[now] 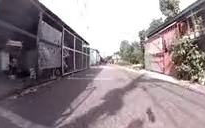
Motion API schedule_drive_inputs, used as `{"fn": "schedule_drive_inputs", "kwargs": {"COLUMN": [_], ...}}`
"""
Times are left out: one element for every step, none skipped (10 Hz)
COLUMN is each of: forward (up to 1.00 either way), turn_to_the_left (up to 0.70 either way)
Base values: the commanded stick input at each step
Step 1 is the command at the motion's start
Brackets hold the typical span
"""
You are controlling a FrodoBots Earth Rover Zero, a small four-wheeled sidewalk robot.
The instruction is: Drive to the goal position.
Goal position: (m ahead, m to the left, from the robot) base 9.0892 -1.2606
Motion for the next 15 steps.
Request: {"fn": "schedule_drive_inputs", "kwargs": {"forward": [0.62,0.62,0.63,0.63,0.63,0.63,0.63,0.63,0.63,0.62,0.62,0.62,0.62,0.62,0.62], "turn_to_the_left": [0.0,0.0,0.0,0.0,0.0,0.0,0.0,0.0,0.0,0.0,0.0,0.0,0.0,0.0,0.0]}}
